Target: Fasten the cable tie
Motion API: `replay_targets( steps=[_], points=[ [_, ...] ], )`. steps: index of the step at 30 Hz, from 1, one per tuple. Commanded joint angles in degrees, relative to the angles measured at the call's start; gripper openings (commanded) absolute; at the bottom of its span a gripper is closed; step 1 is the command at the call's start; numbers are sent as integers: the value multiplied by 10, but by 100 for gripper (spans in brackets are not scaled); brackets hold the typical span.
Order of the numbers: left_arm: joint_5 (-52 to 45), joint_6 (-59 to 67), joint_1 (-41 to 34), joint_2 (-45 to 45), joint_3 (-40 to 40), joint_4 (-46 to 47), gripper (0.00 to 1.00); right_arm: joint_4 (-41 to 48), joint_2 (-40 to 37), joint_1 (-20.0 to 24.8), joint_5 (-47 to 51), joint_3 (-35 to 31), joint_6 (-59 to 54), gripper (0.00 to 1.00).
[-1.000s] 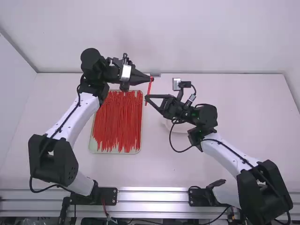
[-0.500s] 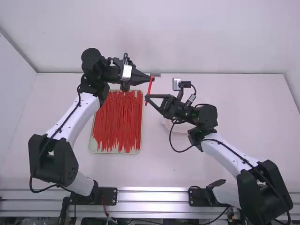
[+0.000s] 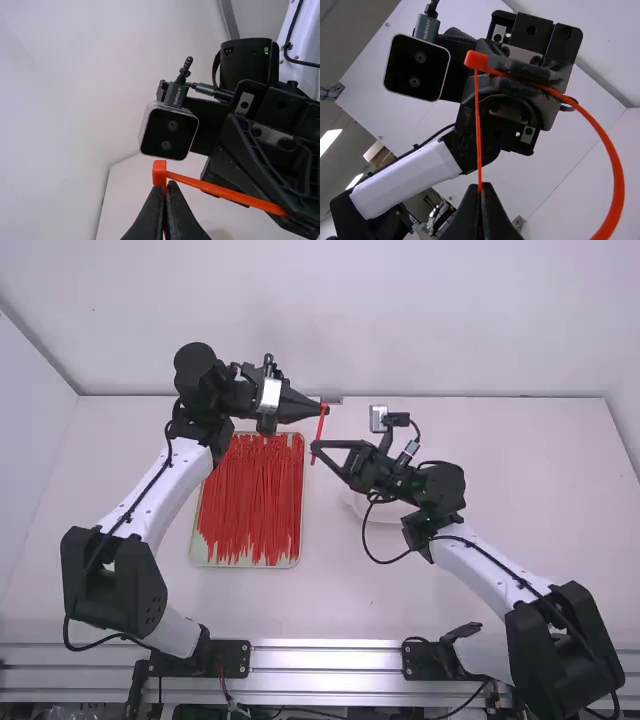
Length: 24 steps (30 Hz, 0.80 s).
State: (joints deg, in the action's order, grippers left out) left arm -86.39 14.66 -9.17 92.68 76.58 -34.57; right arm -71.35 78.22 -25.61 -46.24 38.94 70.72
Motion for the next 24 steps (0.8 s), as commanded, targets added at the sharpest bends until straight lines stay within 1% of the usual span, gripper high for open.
replay_targets(
  steps=[1,7,10,19,24],
  points=[
    [-33,12,-2,2,-1,-3,2,-4,1,9,0,16,11,0],
    [-33,32,-2,2,-1,27,2,-5,1,15,3,16,15,0],
    [-33,32,-3,2,-1,33,2,-21,1,16,10,16,15,0],
    [-33,32,-9,2,-1,39,2,-19,1,16,27,16,17,0],
    [-33,71,-18,2,-2,57,2,-19,1,16,33,16,15,0]
  ],
)
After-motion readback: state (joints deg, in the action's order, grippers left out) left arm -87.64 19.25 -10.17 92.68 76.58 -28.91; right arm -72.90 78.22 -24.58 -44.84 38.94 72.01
